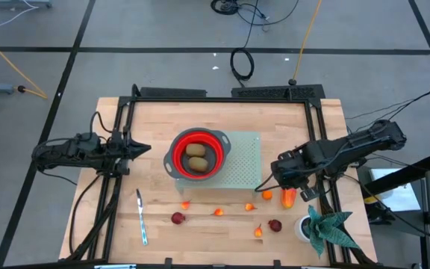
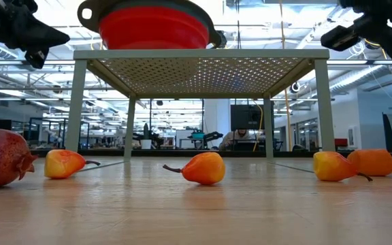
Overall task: Pick & Place Fruit
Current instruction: Put the mango fruit into the strainer
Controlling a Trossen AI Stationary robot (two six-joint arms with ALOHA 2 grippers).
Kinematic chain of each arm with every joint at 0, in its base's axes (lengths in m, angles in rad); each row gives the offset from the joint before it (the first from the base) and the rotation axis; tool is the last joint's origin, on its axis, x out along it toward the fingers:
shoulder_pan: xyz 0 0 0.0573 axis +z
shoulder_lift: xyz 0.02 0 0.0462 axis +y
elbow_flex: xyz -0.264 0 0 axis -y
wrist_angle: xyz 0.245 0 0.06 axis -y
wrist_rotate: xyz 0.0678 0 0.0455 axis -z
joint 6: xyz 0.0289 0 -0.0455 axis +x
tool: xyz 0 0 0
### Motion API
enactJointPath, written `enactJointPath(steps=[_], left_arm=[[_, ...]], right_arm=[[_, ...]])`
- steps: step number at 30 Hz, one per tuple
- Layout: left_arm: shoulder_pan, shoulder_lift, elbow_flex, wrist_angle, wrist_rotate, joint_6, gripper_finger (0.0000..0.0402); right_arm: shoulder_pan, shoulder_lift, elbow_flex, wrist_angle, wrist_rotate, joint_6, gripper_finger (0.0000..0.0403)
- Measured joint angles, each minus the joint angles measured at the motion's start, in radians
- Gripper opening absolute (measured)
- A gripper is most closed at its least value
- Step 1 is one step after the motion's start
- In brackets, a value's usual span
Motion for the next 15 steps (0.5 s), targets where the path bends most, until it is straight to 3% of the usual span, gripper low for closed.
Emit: enactJointPath(steps=[7,15], left_arm=[[0.000,0.000,0.000,0.000,0.000,-0.001,0.0015],[0.000,0.000,0.000,0.000,0.000,-0.008,0.0002]], right_arm=[[0.000,0.022,-0.034,0.030,0.000,-0.007,0.0079],[0.050,0.019,-0.137,0.078,0.000,-0.181,0.0186]])
